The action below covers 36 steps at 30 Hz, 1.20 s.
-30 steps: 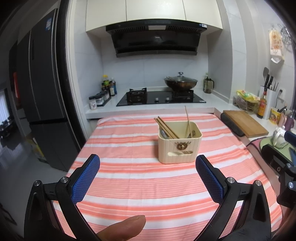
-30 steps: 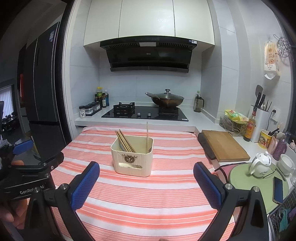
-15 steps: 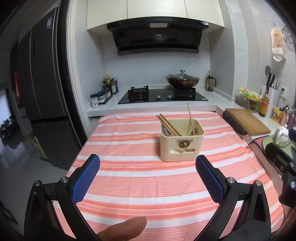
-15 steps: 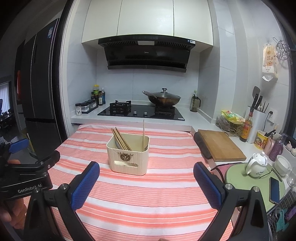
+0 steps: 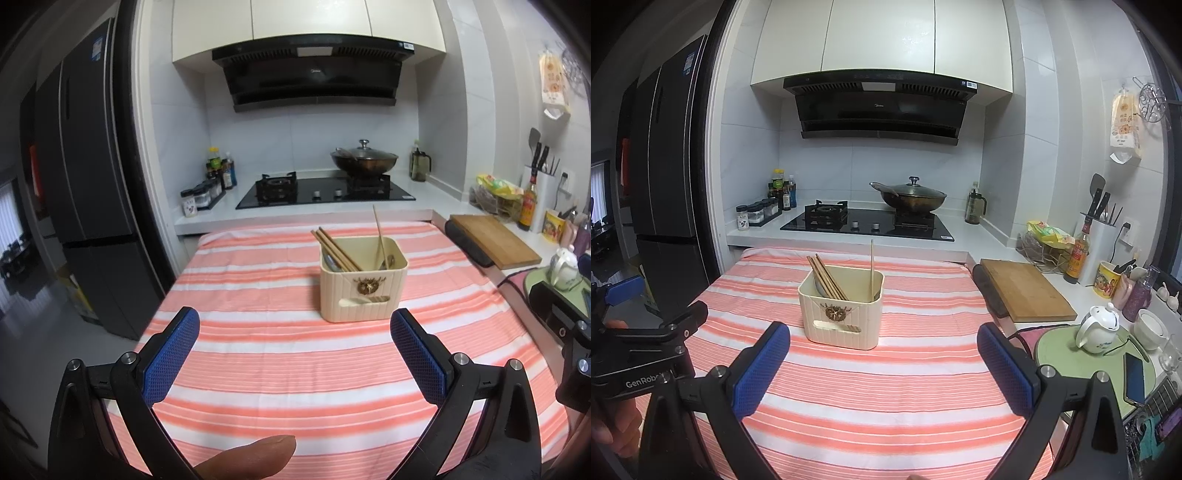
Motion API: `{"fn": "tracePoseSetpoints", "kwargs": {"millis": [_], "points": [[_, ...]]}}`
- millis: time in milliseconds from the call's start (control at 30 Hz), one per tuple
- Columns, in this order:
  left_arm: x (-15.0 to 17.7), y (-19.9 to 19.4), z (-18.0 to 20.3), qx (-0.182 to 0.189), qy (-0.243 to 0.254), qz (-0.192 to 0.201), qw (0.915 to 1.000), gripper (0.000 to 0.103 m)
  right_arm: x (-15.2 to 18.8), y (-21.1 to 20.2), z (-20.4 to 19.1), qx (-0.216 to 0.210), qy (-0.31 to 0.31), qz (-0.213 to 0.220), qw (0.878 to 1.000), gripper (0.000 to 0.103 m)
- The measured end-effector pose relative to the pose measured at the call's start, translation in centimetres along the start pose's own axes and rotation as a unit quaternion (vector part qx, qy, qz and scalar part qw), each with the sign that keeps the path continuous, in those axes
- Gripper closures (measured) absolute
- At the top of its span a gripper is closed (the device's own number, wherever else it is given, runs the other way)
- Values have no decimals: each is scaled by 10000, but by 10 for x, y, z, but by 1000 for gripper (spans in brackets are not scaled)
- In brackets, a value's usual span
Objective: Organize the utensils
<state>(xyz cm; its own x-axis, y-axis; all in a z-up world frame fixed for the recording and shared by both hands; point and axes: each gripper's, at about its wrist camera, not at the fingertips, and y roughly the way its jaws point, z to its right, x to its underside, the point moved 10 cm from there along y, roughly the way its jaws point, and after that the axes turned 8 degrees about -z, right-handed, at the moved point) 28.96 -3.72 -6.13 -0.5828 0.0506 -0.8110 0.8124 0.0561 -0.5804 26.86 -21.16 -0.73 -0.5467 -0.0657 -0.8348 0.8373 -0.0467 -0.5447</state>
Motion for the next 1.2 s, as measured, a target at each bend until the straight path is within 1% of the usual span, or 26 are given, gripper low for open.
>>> {"fn": "tracePoseSetpoints", "kwargs": {"millis": [1200], "points": [[2,1,0,-2,-11,-40,10000,0,1,0,0,82,-44,-44,9999,0]]}}
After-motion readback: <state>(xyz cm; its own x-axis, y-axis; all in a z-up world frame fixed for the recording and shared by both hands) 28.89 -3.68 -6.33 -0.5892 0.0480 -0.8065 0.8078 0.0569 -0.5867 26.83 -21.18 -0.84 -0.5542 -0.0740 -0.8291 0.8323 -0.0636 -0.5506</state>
